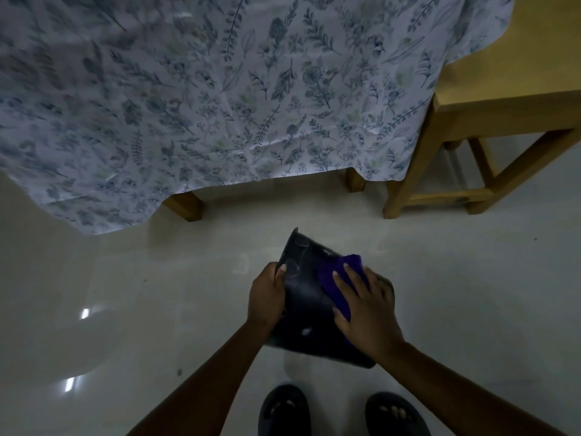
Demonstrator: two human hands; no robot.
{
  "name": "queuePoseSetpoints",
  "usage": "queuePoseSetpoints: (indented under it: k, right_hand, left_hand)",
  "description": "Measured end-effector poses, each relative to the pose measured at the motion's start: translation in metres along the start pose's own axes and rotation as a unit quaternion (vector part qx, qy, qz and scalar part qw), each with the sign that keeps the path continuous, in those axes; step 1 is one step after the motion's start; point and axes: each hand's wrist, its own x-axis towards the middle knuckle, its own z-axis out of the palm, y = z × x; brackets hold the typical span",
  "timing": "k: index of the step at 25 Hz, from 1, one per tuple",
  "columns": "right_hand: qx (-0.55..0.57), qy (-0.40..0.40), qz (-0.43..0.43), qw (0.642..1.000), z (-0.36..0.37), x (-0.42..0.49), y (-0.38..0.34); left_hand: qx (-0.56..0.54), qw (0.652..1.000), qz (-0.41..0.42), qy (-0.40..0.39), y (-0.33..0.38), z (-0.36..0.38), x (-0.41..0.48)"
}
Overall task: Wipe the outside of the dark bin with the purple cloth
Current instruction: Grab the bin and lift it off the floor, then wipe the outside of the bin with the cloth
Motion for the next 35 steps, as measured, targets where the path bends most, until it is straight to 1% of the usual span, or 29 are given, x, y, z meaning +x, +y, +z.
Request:
queuePoseSetpoints:
  k: [2, 4, 7, 8, 9, 11, 12, 13, 14, 15, 16, 17, 18, 19, 20, 21, 22, 23, 24, 25, 26, 27, 28, 29, 30, 31, 33, 35]
  right_hand:
    - [-0.029, 0.000, -0.041, 0.999, 0.007, 0.010, -0.002]
    - [-0.005, -0.008, -0.052, 0.999, 0.015, 0.029, -0.006]
    - [0.077, -0.022, 0.013, 0.997, 0.016, 0.057, -0.003]
    - [0.081, -0.015, 0.033, 0.996, 0.016, 0.053, -0.002]
    - [0.067, 0.007, 0.036, 0.997, 0.018, 0.042, -0.002]
    - [0.011, 0.043, -0.016, 0.999, 0.027, 0.005, -0.012]
    - [0.011, 0.049, -0.050, 0.998, 0.032, -0.010, -0.019]
    - [0.022, 0.032, -0.073, 0.997, 0.037, -0.012, -0.022]
    - [0.025, 0.031, -0.081, 0.996, 0.038, 0.000, -0.021]
    - [0.049, 0.027, -0.061, 0.997, 0.033, 0.021, -0.019]
    - [0.102, 0.009, -0.021, 0.995, 0.027, 0.047, -0.012]
    - [0.160, -0.028, 0.030, 0.986, 0.018, 0.068, -0.002]
    - [0.183, -0.041, 0.067, 0.980, 0.014, 0.074, 0.004]
    - [0.173, -0.026, 0.081, 0.981, 0.016, 0.066, 0.006]
    - [0.136, 0.013, 0.061, 0.989, 0.022, 0.047, 0.004]
    - [0.091, 0.045, 0.022, 0.995, 0.029, 0.020, -0.006]
    - [0.062, 0.061, -0.017, 0.996, 0.031, -0.005, -0.018]
    - [0.063, 0.063, -0.053, 0.995, 0.033, -0.013, -0.023]
    - [0.065, 0.044, -0.072, 0.994, 0.033, -0.004, -0.024]
    - [0.089, 0.037, -0.067, 0.993, 0.031, 0.020, -0.023]
    - [0.135, 0.027, -0.037, 0.990, 0.026, 0.052, -0.017]
    - [0.187, -0.018, 0.015, 0.982, 0.017, 0.078, -0.008]
    - [0.203, -0.024, 0.057, 0.977, 0.013, 0.090, 0.004]
    - [0.202, -0.009, 0.088, 0.975, 0.017, 0.086, 0.010]
    - [0.196, 0.005, 0.102, 0.975, 0.022, 0.068, 0.010]
    - [0.175, 0.027, 0.084, 0.981, 0.030, 0.039, -0.001]
    - [0.096, 0.040, -0.016, 0.994, 0.034, -0.008, -0.024]
    - [0.089, 0.051, -0.092, 0.990, 0.039, 0.015, -0.025]
  left_hand:
    - [0.017, 1.000, 0.012, 0.006, -0.007, 0.001, -0.005]
    - [0.038, 0.999, 0.023, 0.010, -0.015, 0.001, -0.011]
    - [0.051, 0.998, 0.023, 0.015, -0.016, 0.003, -0.007]
    - [0.054, 0.998, 0.020, 0.014, -0.014, 0.003, -0.003]
    - [0.056, 0.998, 0.019, 0.013, -0.013, 0.004, 0.000]
    - [0.064, 0.998, 0.021, 0.011, -0.014, 0.006, 0.003]
    - [0.069, 0.997, 0.022, 0.017, -0.018, 0.006, 0.004]
    - [0.073, 0.997, 0.027, 0.025, -0.024, 0.007, 0.004]
    - [0.071, 0.996, 0.033, 0.030, -0.029, 0.007, 0.001]
    - [0.066, 0.997, 0.037, 0.033, -0.031, 0.006, -0.002]
    - [0.060, 0.997, 0.037, 0.032, -0.030, 0.005, -0.006]
    - [0.055, 0.997, 0.035, 0.033, -0.029, 0.004, -0.008]
    - [0.053, 0.998, 0.030, 0.032, -0.028, 0.004, -0.008]
    - [0.055, 0.998, 0.025, 0.029, -0.025, 0.004, -0.006]
    - [0.061, 0.998, 0.022, 0.025, -0.024, 0.005, -0.002]
    - [0.068, 0.997, 0.017, 0.023, -0.021, 0.007, 0.003]
    - [0.077, 0.997, 0.015, 0.027, -0.020, 0.008, 0.008]
    - [0.083, 0.996, 0.017, 0.033, -0.021, 0.010, 0.010]
    - [0.084, 0.996, 0.021, 0.037, -0.023, 0.010, 0.008]
    - [0.083, 0.995, 0.029, 0.040, -0.025, 0.009, 0.003]
    - [0.086, 0.995, 0.036, 0.042, -0.026, 0.009, -0.001]
    - [0.085, 0.995, 0.036, 0.043, -0.028, 0.007, -0.007]
    - [0.086, 0.995, 0.035, 0.043, -0.028, 0.005, -0.008]
    - [0.089, 0.995, 0.035, 0.041, -0.026, 0.003, -0.006]
    - [0.101, 0.993, 0.038, 0.038, -0.024, 0.003, -0.002]
    - [0.119, 0.991, 0.044, 0.039, -0.024, 0.004, 0.002]
    - [0.154, 0.985, 0.065, 0.045, -0.026, 0.004, 0.006]
    - [0.157, 0.984, 0.077, 0.044, -0.028, 0.001, 0.003]
